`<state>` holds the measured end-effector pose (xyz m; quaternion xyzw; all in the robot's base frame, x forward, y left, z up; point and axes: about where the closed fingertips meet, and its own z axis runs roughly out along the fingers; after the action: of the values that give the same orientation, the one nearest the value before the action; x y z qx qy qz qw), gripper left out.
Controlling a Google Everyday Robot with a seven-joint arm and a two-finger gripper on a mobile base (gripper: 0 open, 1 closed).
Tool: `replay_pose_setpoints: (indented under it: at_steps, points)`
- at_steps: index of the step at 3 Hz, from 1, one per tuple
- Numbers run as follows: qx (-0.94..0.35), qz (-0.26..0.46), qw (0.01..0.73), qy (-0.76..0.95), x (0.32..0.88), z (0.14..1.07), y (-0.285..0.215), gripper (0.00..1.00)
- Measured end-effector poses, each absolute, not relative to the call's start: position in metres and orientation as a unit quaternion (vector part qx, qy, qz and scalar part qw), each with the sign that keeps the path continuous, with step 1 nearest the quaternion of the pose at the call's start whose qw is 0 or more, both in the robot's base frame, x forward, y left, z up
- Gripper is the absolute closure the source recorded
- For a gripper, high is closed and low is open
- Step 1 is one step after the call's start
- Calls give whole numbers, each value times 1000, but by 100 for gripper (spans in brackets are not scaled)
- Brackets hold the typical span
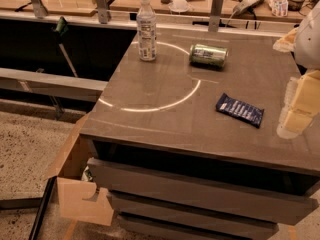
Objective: Place green can upright
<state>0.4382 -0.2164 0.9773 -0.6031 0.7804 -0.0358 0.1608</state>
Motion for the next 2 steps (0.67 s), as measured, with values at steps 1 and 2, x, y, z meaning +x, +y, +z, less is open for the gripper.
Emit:
replay_pose_setpoints:
  at_steps: [1,2]
  points:
    - [-603,-36,161,780,438,977,-216,0]
    - [-576,-44,166,799,455,981,-220,0]
